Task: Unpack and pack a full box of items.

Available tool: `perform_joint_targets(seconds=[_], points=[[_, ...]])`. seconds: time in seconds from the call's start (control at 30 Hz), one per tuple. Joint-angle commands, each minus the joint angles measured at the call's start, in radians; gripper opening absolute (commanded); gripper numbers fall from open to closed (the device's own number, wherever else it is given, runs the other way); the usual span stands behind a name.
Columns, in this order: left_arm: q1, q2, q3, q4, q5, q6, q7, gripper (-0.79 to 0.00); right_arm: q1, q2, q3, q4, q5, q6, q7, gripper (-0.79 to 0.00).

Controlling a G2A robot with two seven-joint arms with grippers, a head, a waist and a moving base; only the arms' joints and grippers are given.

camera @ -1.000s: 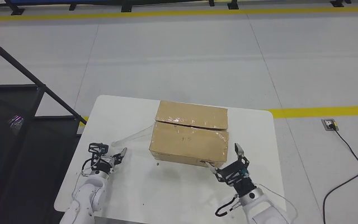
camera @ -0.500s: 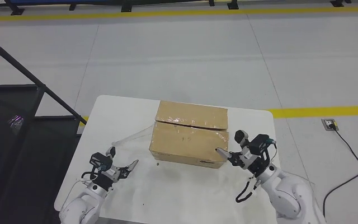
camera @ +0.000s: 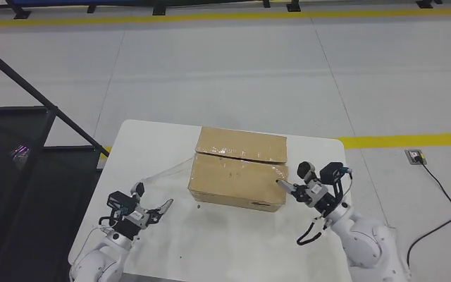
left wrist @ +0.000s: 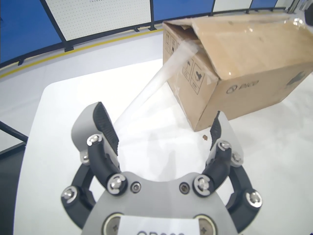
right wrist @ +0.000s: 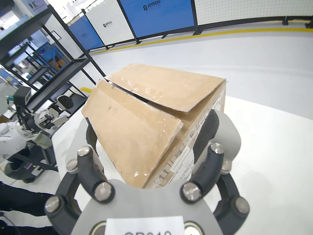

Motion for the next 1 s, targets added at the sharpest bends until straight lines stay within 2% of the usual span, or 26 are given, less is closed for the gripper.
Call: perform_joint_targets(seconds=[0.0, 0.13, 0.33, 0.47, 0.6, 0.8, 0.97], points=[[-0.007, 0.000, -0.012, 0.003, -0.071, -0.023, -0.010, 0.000, 0.037, 0.007, 0.014, 0.048, 0.130, -0.029, 0.097, 0.000], [-0.019, 0.002, -0.019, 0.009, -0.114, -0.059, -0.027, 0.000, 0.115, 0.020, 0.013, 0.143, 0.320, -0.070, 0.286, 0.000], [-0.028, 0.003, -0.006, 0.013, -0.121, -0.061, -0.038, 0.000, 0.236, 0.034, -0.011, 0.298, 0.529, -0.074, 0.481, 0.000], [-0.032, 0.003, 0.000, 0.019, -0.125, -0.059, -0.044, 0.000, 0.299, 0.039, -0.044, 0.385, 0.649, -0.109, 0.583, 0.000], [-0.033, 0.003, 0.003, 0.021, -0.135, -0.058, -0.048, 0.000, 0.318, 0.048, -0.053, 0.424, 0.768, -0.197, 0.654, 0.000], [-0.032, 0.003, 0.013, 0.004, -0.143, -0.050, -0.061, 0.000, 0.273, 0.080, -0.089, 0.319, 0.879, -0.205, 0.664, 0.000], [-0.039, -0.001, 0.023, -0.014, -0.180, -0.004, -0.075, 0.000, 0.191, 0.138, -0.139, 0.163, 0.924, -0.223, 0.647, 0.000]])
